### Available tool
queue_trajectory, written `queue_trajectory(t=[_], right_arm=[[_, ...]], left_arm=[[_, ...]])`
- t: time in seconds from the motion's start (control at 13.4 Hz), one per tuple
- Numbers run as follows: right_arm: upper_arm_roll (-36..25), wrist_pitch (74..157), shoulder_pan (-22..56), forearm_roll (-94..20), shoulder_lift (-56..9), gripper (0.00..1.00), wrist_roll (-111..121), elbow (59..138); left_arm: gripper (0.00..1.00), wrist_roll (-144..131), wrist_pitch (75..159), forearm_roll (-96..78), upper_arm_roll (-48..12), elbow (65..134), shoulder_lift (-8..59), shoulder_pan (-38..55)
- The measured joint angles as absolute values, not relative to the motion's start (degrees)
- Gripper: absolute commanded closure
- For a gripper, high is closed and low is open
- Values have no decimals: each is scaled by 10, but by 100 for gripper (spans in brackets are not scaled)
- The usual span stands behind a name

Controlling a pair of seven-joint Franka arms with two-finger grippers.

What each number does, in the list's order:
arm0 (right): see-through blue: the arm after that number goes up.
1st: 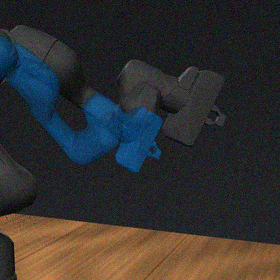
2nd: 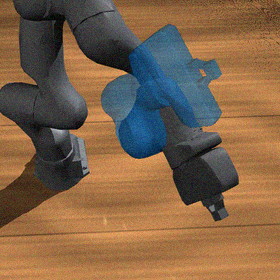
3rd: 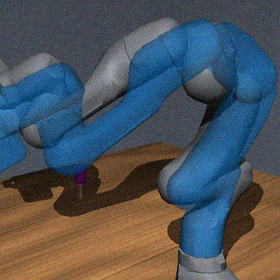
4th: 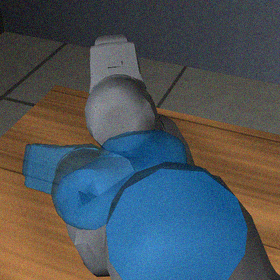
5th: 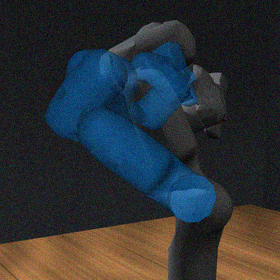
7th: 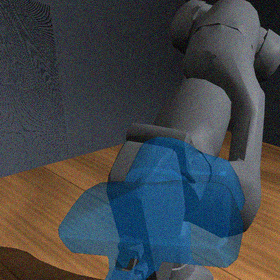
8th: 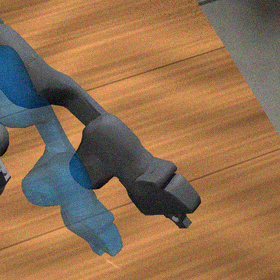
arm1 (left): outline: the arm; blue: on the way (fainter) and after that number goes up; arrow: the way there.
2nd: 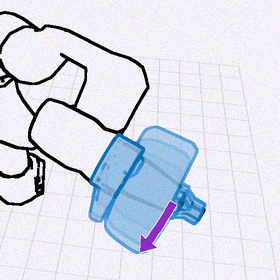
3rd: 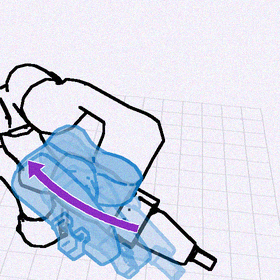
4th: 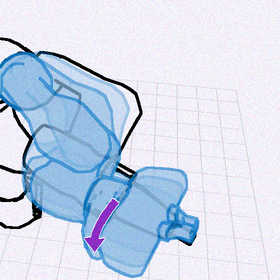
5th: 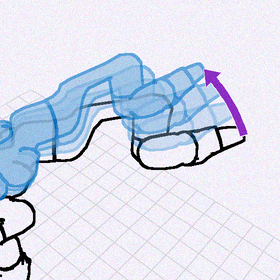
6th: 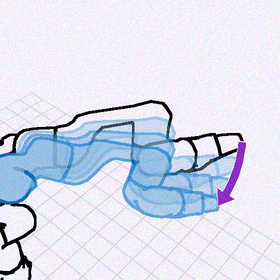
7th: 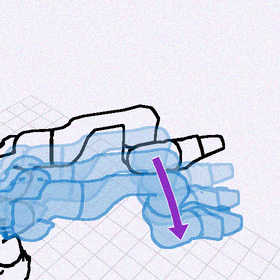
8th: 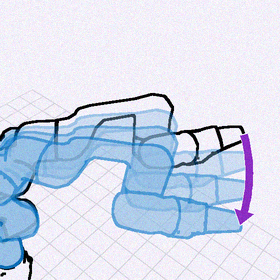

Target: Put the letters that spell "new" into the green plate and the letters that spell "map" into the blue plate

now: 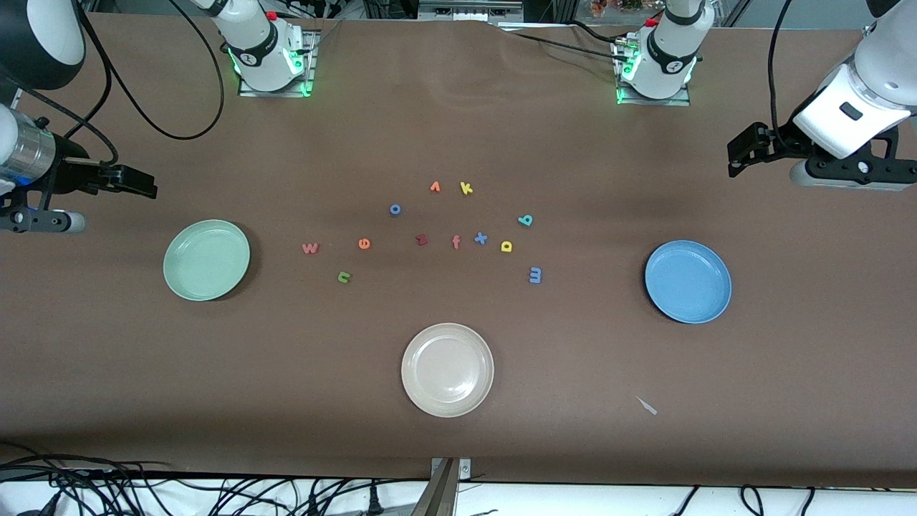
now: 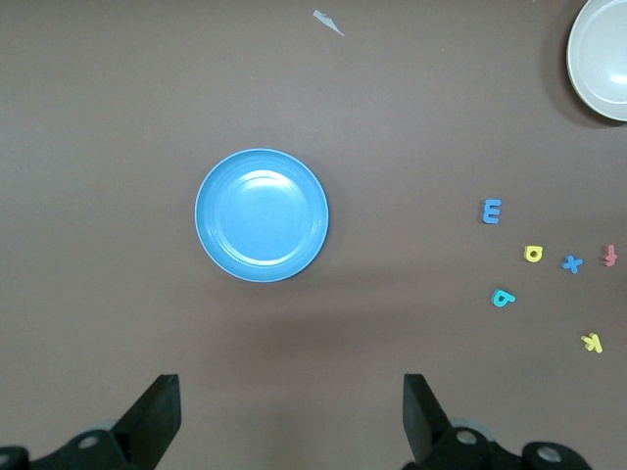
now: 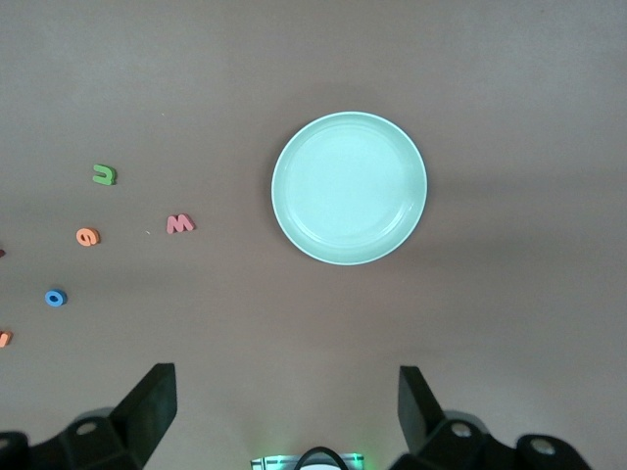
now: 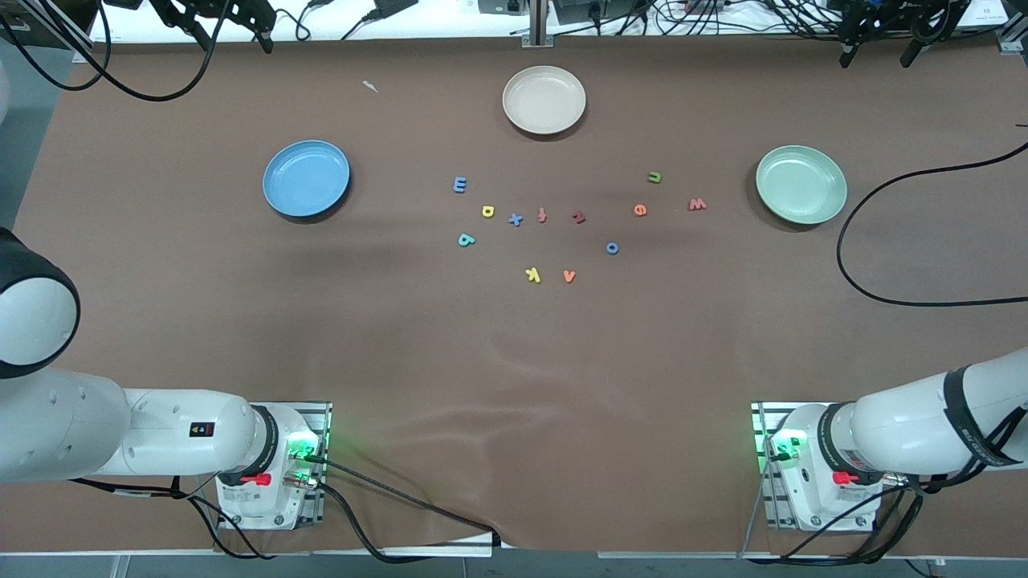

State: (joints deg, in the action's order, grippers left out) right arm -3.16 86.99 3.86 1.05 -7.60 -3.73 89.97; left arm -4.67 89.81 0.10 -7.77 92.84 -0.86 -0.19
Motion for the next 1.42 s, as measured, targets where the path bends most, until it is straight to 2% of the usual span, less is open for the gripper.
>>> queue_trajectory(t=[1.42], right_arm=[[-32,870,39,10,-76,0,-28,900]], left_arm=[[0,-48,898,1,-77,928,-5,-2]])
